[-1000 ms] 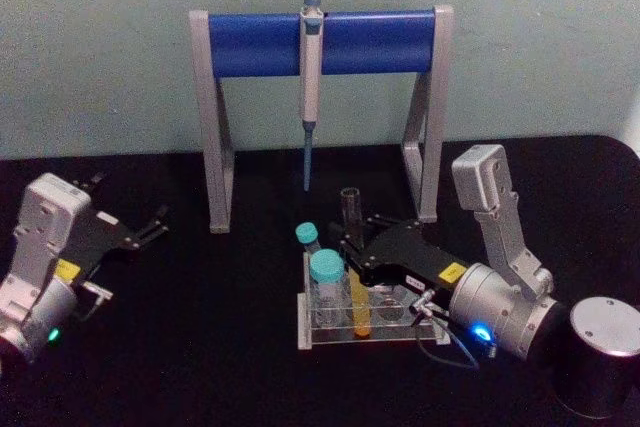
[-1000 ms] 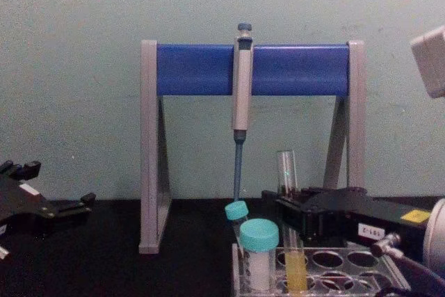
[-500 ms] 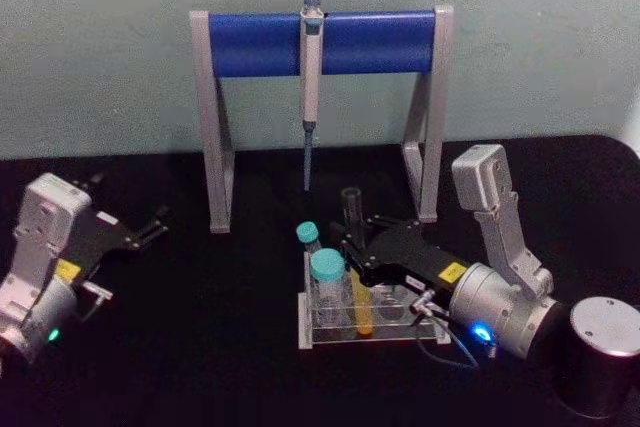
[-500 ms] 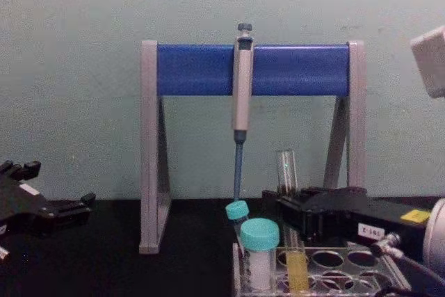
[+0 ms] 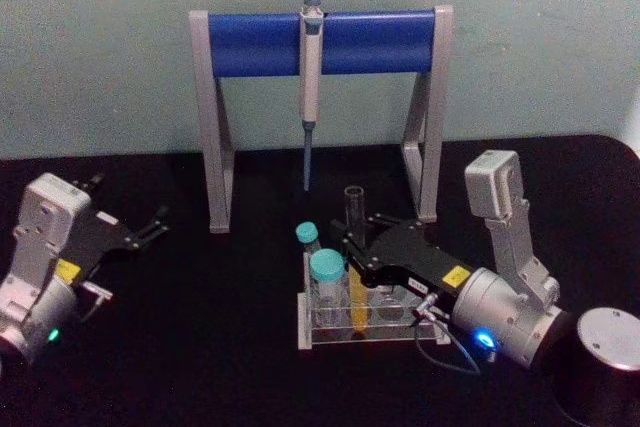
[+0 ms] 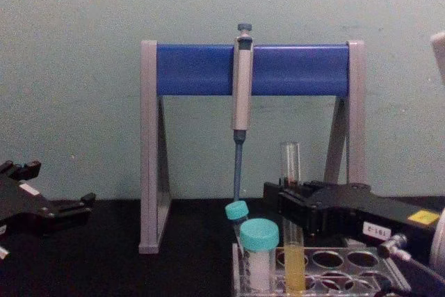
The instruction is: Pick up the test tube from the test tube rack, shake it, then place it back into the test tube rack.
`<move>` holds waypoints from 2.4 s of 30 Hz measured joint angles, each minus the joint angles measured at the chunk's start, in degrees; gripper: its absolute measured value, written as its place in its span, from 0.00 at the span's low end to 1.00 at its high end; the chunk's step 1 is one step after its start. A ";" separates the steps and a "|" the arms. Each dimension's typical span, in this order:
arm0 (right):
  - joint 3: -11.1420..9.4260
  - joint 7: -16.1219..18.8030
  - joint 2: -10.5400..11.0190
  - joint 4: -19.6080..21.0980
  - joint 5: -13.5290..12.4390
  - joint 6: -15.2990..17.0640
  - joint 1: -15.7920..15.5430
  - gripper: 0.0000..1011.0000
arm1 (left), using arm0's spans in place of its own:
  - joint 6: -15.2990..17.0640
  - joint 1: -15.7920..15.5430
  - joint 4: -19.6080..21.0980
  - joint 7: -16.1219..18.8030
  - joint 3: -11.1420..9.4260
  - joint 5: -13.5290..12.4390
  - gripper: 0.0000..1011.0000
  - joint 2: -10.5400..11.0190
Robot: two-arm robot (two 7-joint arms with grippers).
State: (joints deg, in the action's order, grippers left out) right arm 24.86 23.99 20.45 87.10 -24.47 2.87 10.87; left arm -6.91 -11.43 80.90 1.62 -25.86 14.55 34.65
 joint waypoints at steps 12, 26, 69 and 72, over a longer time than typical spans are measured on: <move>-0.58 1.45 0.87 1.24 -0.13 -4.79 -2.18 0.22 | 0.00 0.00 0.00 0.00 0.00 0.00 0.99 0.00; -1.07 1.83 1.61 2.88 0.76 -5.83 -2.65 0.22 | 0.00 0.00 0.00 0.00 0.00 0.00 0.99 0.00; -3.43 0.19 -1.89 -3.51 3.68 -8.48 6.55 0.22 | 0.00 -0.01 0.00 0.00 0.00 0.00 0.99 0.00; -3.57 0.15 -2.14 -3.88 3.82 -8.56 6.73 0.22 | 0.00 0.00 0.00 0.00 0.00 0.00 0.99 0.00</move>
State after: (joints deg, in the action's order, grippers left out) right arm 21.29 24.14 18.31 83.22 -20.64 -5.70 17.60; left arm -6.91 -11.43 80.90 1.62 -25.86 14.55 34.65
